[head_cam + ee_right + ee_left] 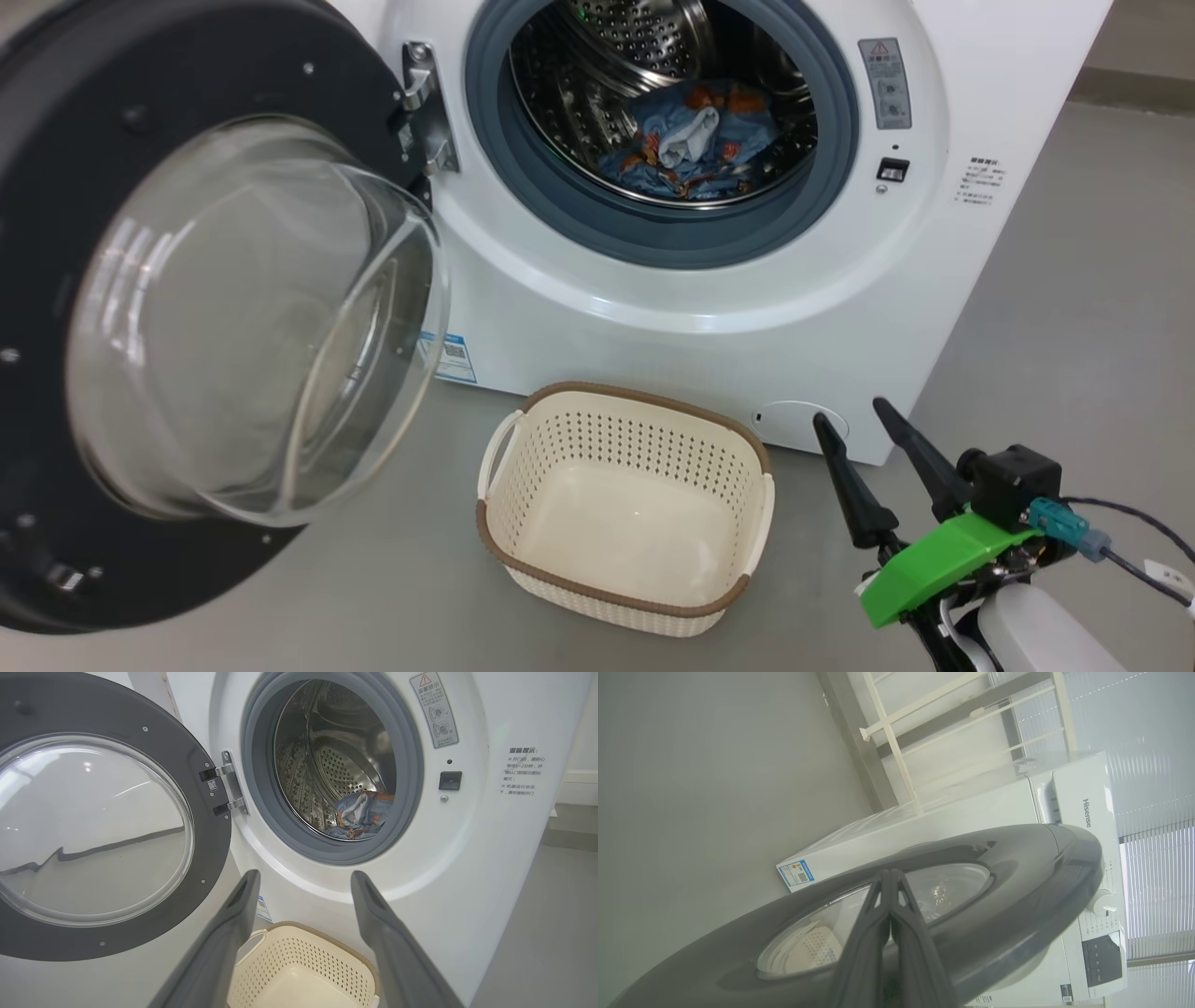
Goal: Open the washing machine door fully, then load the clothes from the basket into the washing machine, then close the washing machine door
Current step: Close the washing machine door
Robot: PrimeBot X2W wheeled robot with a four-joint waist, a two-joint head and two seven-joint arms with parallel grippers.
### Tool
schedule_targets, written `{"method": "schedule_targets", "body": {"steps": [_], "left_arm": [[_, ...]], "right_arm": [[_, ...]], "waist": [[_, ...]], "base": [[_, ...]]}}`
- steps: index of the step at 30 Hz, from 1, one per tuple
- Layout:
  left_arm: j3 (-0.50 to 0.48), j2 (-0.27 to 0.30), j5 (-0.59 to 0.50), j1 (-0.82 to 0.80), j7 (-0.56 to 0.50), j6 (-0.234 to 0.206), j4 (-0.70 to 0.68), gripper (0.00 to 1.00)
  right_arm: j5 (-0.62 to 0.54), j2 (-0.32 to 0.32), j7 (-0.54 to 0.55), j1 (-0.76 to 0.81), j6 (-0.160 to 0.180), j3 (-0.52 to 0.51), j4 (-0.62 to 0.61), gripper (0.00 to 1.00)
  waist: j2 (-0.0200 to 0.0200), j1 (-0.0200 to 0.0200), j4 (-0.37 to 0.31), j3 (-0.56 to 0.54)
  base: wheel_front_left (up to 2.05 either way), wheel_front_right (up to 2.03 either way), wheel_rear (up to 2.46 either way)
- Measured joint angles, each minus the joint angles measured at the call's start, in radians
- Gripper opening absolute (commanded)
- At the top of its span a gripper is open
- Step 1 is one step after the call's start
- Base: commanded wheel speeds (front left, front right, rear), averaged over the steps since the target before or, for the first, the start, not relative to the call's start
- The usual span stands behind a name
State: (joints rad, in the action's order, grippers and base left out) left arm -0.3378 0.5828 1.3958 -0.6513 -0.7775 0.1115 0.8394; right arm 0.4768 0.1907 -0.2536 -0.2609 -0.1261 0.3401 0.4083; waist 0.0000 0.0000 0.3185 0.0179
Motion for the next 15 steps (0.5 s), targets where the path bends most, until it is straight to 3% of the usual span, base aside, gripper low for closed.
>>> {"method": "schedule_targets", "body": {"steps": [8, 15], "left_arm": [[0.046, -0.050, 0.038, 0.091, -0.176, -0.087, -0.158, 0.00], [0.051, -0.109, 0.112, 0.185, -0.290, -0.219, -0.389, 0.00]], "right_arm": [[0.010, -0.011, 0.000, 0.026, 0.000, -0.015, 0.005, 1.00], [0.017, -0.012, 0.000, 0.033, 0.000, -0.022, -0.003, 1.00]], "waist": [[0.0000, 0.0000, 0.016, -0.029], [0.0000, 0.0000, 0.015, -0.043]], "base": [[0.00, 0.00, 0.00], [0.00, 0.00, 0.00]]}}
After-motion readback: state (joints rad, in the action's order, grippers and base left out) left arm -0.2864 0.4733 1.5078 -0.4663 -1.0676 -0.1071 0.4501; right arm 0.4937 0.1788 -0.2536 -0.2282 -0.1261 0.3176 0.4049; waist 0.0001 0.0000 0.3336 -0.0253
